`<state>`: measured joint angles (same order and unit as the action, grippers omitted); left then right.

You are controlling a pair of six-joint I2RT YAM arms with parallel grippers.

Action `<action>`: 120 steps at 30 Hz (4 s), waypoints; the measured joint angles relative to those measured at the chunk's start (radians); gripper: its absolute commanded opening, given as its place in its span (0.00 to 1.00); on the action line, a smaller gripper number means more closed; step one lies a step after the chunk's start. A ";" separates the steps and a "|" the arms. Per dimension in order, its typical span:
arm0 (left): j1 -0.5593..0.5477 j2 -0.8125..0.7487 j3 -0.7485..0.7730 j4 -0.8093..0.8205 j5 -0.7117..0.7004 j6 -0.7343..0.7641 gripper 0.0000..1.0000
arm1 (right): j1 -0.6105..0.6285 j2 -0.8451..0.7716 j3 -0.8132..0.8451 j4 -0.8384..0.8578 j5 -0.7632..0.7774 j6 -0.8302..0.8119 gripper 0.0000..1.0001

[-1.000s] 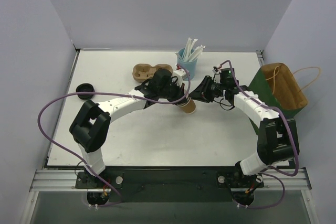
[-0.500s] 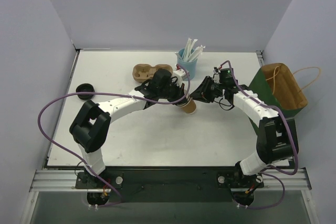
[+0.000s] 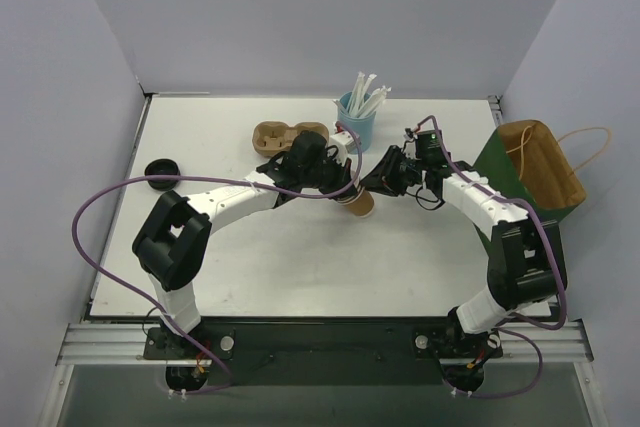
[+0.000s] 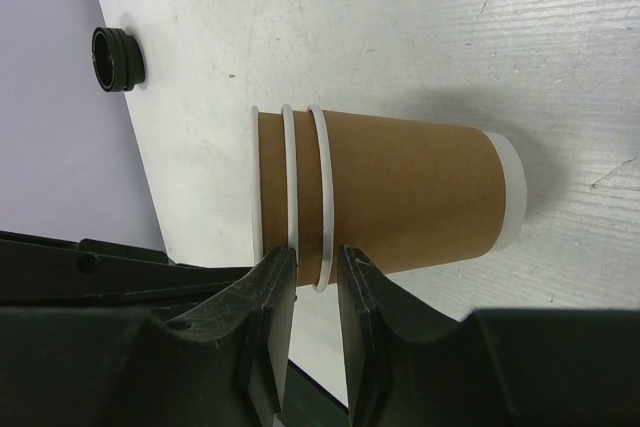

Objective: Pack the takeout coffee

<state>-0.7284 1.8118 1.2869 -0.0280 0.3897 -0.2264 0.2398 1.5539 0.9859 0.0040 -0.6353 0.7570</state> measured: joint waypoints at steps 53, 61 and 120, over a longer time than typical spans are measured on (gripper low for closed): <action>0.013 -0.079 0.013 -0.074 -0.047 0.024 0.00 | 0.050 0.042 0.123 -0.124 0.195 -0.167 0.22; 0.002 -0.079 0.043 -0.085 -0.045 0.029 0.00 | 0.006 0.032 0.119 -0.148 0.225 -0.186 0.23; -0.243 -0.359 -0.246 -0.487 -0.578 -0.086 0.25 | 0.103 0.284 0.438 -0.589 0.788 -0.359 0.30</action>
<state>-0.9710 1.4532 1.0405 -0.5152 -0.1879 -0.3122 0.3424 1.8381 1.4235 -0.5846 0.1528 0.3981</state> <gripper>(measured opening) 0.146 0.259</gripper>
